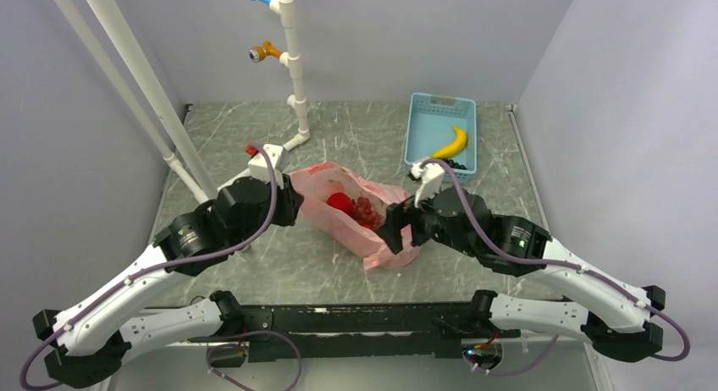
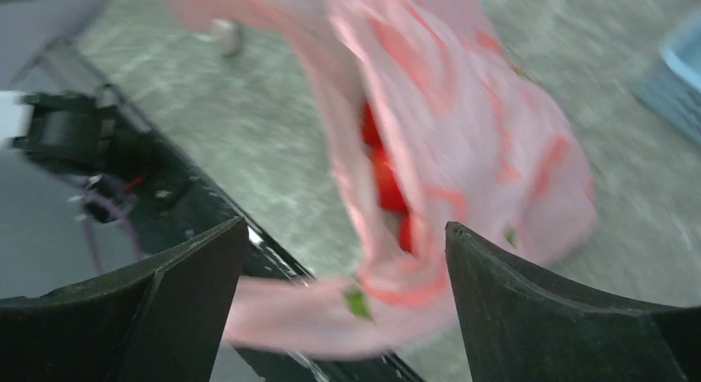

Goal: Take the fake fruits out of the plastic bag
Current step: Adjust the plastic bag at the center of the board.

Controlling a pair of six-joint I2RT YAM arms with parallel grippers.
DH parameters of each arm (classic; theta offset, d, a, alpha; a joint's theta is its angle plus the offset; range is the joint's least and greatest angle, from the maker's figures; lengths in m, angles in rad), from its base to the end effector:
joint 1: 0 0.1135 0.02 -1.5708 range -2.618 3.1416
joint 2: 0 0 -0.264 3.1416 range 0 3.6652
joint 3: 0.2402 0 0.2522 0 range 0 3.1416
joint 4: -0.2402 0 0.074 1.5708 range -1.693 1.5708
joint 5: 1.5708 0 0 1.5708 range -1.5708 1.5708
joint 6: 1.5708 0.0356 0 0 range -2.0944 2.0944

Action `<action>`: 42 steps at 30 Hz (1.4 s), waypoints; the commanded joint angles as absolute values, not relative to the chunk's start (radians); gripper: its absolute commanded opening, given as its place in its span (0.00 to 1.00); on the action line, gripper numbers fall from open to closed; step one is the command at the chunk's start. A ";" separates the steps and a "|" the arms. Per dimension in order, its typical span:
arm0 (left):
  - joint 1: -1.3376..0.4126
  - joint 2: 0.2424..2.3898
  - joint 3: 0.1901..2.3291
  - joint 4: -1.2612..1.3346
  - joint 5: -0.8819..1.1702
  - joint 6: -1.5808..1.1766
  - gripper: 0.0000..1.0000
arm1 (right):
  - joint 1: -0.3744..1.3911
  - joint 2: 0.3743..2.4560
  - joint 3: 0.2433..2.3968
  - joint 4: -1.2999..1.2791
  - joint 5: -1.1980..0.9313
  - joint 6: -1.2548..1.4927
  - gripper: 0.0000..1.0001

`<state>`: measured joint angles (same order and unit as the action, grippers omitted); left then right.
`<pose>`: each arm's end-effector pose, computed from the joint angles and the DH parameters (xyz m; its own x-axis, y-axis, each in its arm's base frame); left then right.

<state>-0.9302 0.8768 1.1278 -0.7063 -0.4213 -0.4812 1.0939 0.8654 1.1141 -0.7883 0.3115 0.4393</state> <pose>0.1128 -0.1269 0.3886 -0.4700 -0.0762 -0.8794 0.3323 0.9077 -0.2563 0.0850 0.1407 0.3775 -0.5218 -0.1279 -0.8434 -0.5558 0.8010 0.2224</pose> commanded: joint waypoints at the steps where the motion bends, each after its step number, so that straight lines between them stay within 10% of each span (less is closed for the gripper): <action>1: -0.931 0.824 1.082 -0.651 -0.364 -0.529 0.23 | 1.112 0.979 1.215 -0.449 -0.005 0.184 0.91; 13: -0.933 0.805 1.111 -0.723 -0.396 -0.522 0.07 | 1.169 1.213 1.156 -0.327 0.213 0.017 0.88; 17: -0.931 0.811 1.116 -0.732 -0.416 -0.522 0.00 | 1.169 1.294 1.171 -0.383 0.253 0.009 0.59; 27: -0.931 0.794 1.138 -0.746 -0.430 -0.491 0.00 | 1.185 1.277 1.001 -0.232 0.348 -0.052 0.68; 32: -0.932 0.794 1.139 -0.743 -0.456 -0.482 0.00 | 1.256 1.312 1.022 -0.265 0.380 -0.045 0.33; 42: -0.932 0.744 1.089 -0.744 -0.510 -0.489 0.00 | 1.467 1.398 1.139 -0.396 0.430 0.074 0.11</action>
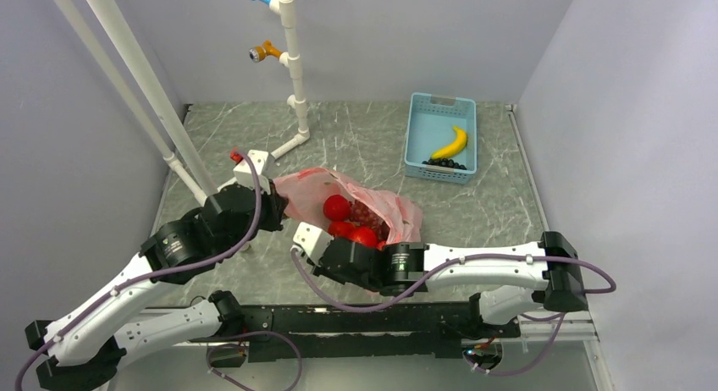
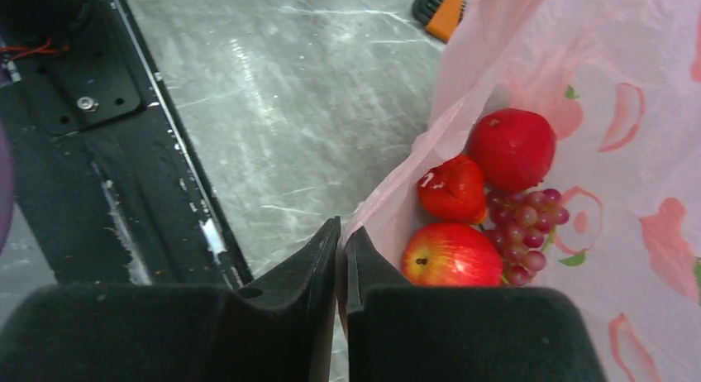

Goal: Take the fake fruits out of the plastic bag
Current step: Adjust the plastic bag at the center of the board.

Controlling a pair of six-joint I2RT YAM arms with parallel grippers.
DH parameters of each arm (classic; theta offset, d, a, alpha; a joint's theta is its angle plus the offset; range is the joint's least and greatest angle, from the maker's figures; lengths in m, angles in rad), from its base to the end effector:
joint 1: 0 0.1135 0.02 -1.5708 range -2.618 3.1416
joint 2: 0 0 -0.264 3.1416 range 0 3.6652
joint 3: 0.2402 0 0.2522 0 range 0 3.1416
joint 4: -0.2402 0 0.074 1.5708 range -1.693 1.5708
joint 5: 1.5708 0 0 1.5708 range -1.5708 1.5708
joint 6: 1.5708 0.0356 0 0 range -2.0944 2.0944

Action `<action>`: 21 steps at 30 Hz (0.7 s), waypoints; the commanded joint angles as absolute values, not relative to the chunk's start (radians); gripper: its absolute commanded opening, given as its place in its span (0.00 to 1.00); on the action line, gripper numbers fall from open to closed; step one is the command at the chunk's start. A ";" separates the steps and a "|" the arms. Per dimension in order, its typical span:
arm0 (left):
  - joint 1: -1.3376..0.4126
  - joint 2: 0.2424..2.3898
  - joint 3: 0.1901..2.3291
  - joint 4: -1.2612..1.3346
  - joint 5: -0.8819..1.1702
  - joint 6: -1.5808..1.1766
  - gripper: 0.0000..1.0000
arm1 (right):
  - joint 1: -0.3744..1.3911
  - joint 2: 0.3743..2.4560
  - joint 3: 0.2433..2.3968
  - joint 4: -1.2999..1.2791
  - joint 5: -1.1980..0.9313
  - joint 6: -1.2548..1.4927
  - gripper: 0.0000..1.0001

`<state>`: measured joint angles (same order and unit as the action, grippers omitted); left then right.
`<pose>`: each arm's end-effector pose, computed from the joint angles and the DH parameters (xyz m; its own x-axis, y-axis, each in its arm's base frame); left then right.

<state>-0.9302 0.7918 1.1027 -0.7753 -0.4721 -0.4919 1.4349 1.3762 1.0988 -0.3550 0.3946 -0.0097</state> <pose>0.0990 -0.1057 0.3861 -0.4584 -0.0888 -0.8843 0.2888 0.9261 -0.2427 0.0552 0.3025 0.3000 -0.0716 -0.5898 -0.8044 -0.8734 0.4266 -0.2350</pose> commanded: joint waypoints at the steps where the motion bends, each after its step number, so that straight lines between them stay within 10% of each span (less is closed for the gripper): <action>1: -0.932 0.736 1.082 -0.749 -0.515 -0.494 0.00 | 1.470 1.396 1.114 -0.380 0.405 0.101 0.13; 11: -0.932 0.630 1.005 -0.812 -0.548 -0.540 0.00 | 1.486 1.431 0.840 0.030 -0.060 0.393 0.45; 21: -0.932 0.579 0.961 -0.850 -0.548 -0.577 0.00 | 1.492 1.211 0.995 -0.191 0.036 0.333 0.93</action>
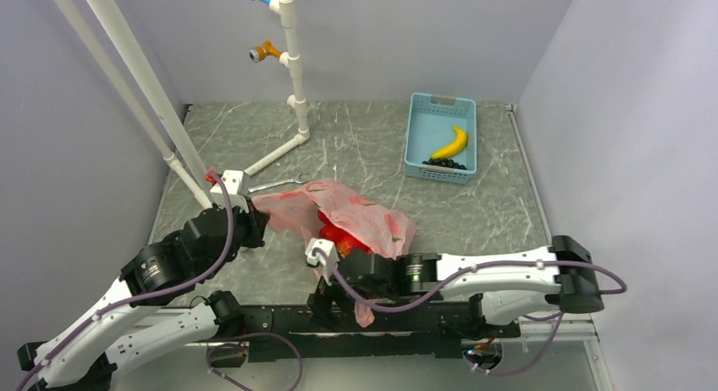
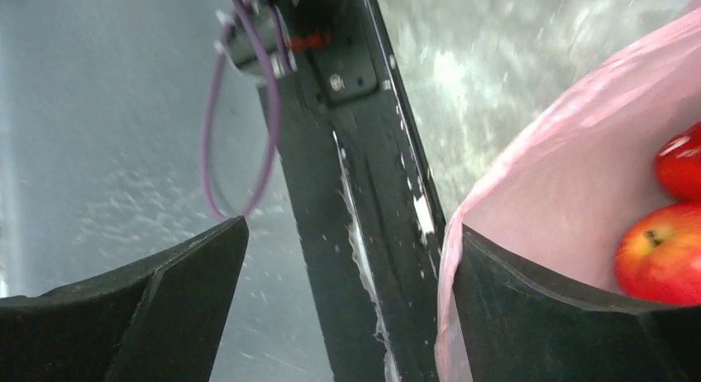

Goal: Take the fake fruits out of the plastic bag
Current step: Adjust the plastic bag at the center of the board.

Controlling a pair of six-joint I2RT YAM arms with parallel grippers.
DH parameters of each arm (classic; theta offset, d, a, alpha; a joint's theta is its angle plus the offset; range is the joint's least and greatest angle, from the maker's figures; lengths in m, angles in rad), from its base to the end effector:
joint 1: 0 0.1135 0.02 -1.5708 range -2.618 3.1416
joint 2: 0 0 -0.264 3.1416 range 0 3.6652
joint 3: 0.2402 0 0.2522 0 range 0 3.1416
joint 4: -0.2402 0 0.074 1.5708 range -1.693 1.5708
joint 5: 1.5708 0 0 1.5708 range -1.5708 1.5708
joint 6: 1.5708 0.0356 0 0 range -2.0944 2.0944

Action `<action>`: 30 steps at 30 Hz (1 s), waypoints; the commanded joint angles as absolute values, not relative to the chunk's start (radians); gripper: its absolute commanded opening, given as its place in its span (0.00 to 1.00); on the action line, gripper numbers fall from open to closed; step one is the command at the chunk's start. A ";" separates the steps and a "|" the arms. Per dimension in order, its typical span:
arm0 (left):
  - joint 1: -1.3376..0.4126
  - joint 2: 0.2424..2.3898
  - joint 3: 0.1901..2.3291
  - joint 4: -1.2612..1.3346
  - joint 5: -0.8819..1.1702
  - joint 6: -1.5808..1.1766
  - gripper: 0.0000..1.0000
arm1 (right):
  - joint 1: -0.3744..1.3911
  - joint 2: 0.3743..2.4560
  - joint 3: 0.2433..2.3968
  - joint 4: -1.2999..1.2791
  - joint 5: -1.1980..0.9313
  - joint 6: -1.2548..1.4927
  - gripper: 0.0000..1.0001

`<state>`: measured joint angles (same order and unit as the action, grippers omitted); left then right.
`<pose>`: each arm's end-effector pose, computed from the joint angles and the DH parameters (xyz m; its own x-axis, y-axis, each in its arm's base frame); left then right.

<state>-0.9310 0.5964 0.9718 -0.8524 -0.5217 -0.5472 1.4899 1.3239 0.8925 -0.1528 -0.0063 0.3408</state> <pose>0.0743 -0.0701 0.3593 -0.4584 -0.1396 -0.8777 0.2256 0.9370 -0.2668 0.0236 0.2936 0.2611 -0.3753 -0.4928 -0.7850 -0.9249 0.2550 0.2821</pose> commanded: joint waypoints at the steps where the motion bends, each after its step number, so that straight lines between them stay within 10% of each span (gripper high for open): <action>1: -0.932 0.577 0.958 -0.850 -0.547 -0.579 0.00 | 1.490 1.198 1.012 -0.215 0.070 0.331 0.96; 14: -0.931 0.598 0.975 -0.878 -0.535 -0.582 0.00 | 1.490 1.105 1.070 -0.428 0.232 0.359 0.79; 22: -0.931 0.608 0.995 -0.920 -0.510 -0.536 0.00 | 1.491 1.053 0.969 -0.644 0.371 0.436 0.43; 30: -0.931 0.582 0.987 -1.012 -0.419 -0.508 0.00 | 1.494 0.871 0.772 -0.688 0.373 0.653 0.52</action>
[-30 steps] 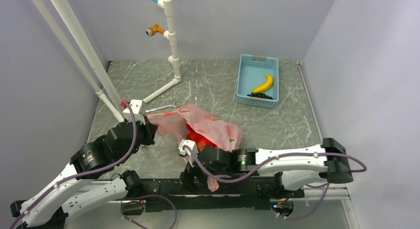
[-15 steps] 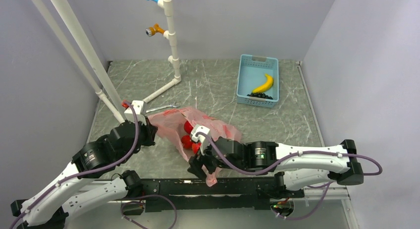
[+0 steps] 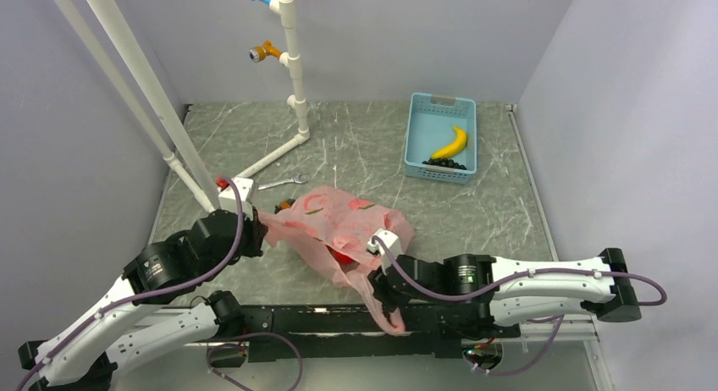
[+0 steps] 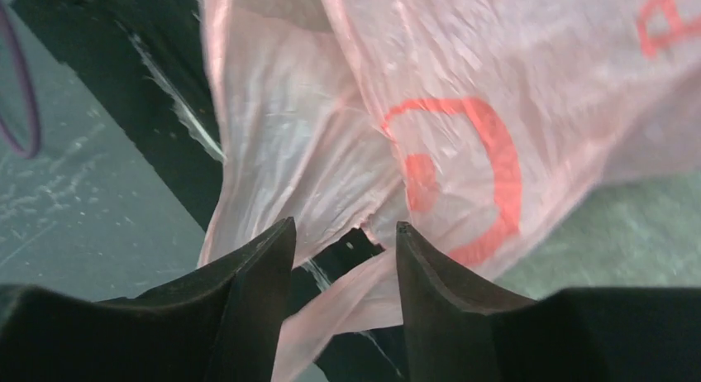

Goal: Take the fake fruits out of the plastic bag
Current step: Adjust the plastic bag at the center of the board.

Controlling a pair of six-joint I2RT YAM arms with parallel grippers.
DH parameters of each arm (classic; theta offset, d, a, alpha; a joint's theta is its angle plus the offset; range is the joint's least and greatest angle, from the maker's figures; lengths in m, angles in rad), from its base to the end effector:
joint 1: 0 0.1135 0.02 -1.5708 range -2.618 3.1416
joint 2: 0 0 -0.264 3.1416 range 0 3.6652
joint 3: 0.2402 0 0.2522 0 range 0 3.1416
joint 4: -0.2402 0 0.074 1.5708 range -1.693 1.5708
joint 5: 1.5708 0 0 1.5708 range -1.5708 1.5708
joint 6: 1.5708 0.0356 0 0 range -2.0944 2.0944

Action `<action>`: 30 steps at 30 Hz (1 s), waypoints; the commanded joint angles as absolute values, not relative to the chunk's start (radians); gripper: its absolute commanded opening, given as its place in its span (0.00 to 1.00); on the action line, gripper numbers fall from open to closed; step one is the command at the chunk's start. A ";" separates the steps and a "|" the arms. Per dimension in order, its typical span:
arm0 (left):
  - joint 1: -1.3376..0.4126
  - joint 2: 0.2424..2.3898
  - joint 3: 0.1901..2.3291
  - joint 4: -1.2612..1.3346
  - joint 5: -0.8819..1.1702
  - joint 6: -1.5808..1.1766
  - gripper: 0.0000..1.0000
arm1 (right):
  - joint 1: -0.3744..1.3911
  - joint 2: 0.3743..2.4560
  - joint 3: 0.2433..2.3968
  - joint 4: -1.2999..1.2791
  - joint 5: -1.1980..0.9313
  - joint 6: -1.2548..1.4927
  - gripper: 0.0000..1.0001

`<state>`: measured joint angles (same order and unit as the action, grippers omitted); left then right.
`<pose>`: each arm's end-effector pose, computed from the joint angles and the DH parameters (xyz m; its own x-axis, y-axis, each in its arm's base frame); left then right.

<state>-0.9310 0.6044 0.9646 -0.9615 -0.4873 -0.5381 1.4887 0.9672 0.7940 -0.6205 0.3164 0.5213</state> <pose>0.0718 -0.0685 0.3464 -0.5352 -0.0394 -0.8438 0.2376 0.9515 -0.1951 0.0272 0.1958 0.2709 -0.5135 -0.4691 -0.7185 -0.7767 0.6100 0.1568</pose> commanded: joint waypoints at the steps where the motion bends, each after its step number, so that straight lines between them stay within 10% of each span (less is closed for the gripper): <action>1: -0.932 0.577 0.991 -1.019 -0.396 -0.502 0.00 | 1.494 0.856 0.774 -0.695 0.395 0.653 0.54; 20: -0.932 0.544 1.118 -1.074 -0.355 -0.564 0.00 | 1.501 1.269 1.170 -0.274 0.364 0.250 0.44; 27: -0.931 0.518 1.064 -1.075 -0.343 -0.588 0.00 | 1.504 1.210 1.183 -0.271 0.342 0.212 0.80; 30: -0.931 0.512 1.082 -1.087 -0.297 -0.559 0.33 | 1.505 1.219 1.166 -0.291 0.326 0.232 0.99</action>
